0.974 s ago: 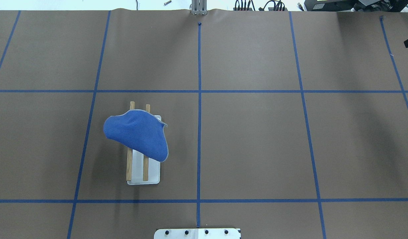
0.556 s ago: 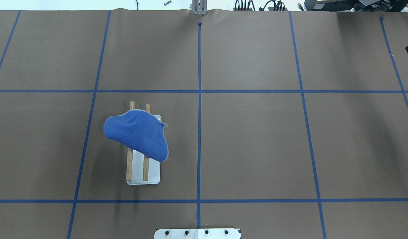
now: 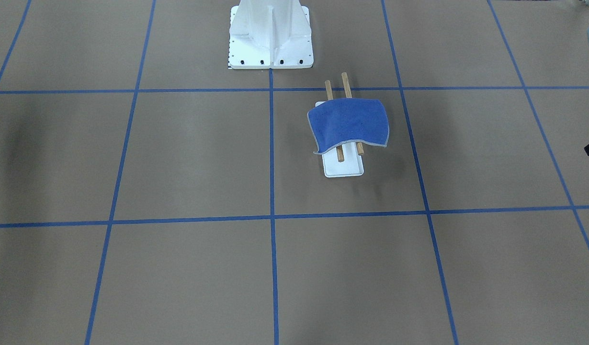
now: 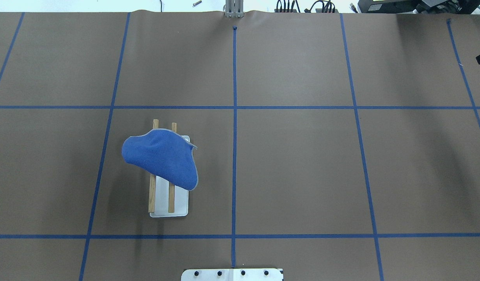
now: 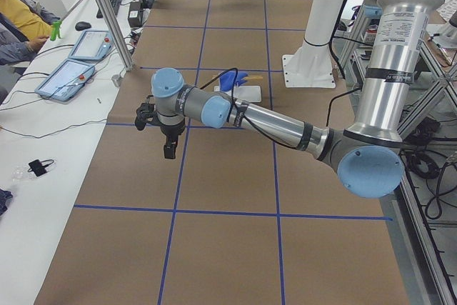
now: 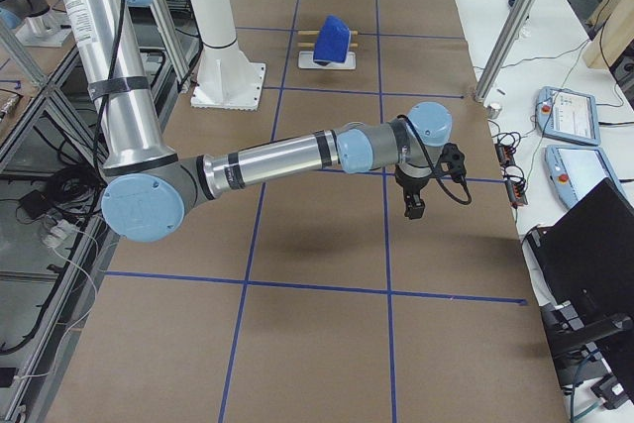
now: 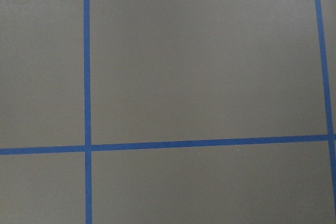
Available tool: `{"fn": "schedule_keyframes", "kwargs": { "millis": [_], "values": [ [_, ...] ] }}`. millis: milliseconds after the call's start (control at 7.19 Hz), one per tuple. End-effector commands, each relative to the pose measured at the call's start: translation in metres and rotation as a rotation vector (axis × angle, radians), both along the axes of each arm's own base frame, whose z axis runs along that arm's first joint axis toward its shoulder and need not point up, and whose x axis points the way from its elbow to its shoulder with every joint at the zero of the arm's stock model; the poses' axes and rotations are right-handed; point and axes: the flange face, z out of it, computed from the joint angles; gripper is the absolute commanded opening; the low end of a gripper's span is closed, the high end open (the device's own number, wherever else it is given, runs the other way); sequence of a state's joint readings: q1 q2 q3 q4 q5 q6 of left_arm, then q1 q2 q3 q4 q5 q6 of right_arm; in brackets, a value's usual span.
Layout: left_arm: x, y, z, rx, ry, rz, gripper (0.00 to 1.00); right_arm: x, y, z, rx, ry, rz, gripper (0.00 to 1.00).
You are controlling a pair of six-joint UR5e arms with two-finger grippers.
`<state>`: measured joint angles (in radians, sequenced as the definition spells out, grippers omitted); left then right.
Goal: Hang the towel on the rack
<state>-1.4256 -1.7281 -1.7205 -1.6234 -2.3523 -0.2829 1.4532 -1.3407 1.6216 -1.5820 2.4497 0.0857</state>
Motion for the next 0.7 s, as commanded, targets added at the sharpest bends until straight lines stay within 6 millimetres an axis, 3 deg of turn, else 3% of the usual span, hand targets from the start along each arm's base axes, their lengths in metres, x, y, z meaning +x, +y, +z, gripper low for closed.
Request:
{"fn": "schedule_keyframes", "kwargs": {
  "millis": [0,556],
  "values": [
    [0.0005,-0.0018,0.0032,0.01,0.003,-0.006,0.98,-0.0009,0.0022,-0.0093,0.012,-0.003,0.003,1.0],
    [0.0016,-0.0056,-0.0017,0.021,0.012,-0.004,0.98,-0.0039,-0.0012,-0.0152,0.021,-0.001,0.0,1.0]
  ]
}}
